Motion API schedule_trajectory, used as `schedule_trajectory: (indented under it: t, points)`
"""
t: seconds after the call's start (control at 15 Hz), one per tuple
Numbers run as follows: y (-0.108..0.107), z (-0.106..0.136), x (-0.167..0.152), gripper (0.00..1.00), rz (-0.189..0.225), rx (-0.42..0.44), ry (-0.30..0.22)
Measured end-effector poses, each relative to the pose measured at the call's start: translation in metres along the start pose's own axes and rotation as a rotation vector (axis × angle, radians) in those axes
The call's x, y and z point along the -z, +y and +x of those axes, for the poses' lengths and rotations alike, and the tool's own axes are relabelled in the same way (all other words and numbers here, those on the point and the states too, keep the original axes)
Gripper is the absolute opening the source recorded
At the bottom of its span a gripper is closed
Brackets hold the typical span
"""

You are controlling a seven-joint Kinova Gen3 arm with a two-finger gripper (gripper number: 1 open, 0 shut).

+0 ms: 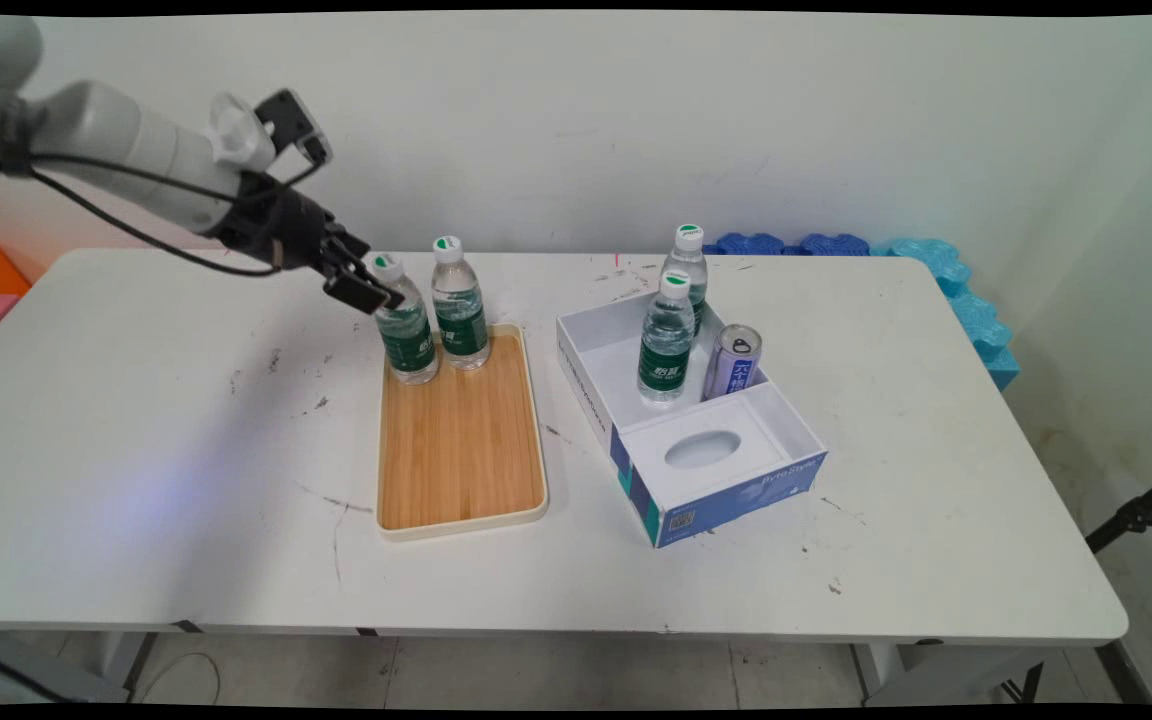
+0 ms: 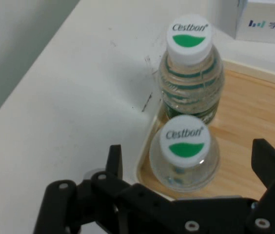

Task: Pick up the green bottle from the white box

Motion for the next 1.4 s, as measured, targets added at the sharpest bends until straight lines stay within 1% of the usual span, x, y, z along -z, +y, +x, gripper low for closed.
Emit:
schedule_trajectory:
  t: [0.4, 0.53, 0.67, 0.8, 1.0, 1.27, 1.4]
  points:
    - [0.013, 0.042, 0.055, 1.00, 0.025, -0.041, -0.022]
    - [0.020, 0.056, 0.065, 1.00, 0.020, -0.058, -0.023]
    - [0.029, 0.072, 0.069, 1.00, 0.001, -0.085, -0.018]
    - [0.038, 0.088, 0.064, 1.00, -0.026, -0.113, -0.011]
    - [0.054, 0.111, 0.048, 1.00, -0.078, -0.153, 0.003]
    - [0.081, 0.144, 0.010, 1.00, -0.152, -0.210, 0.024]
    - [0.092, 0.158, -0.011, 1.00, -0.179, -0.244, 0.033]
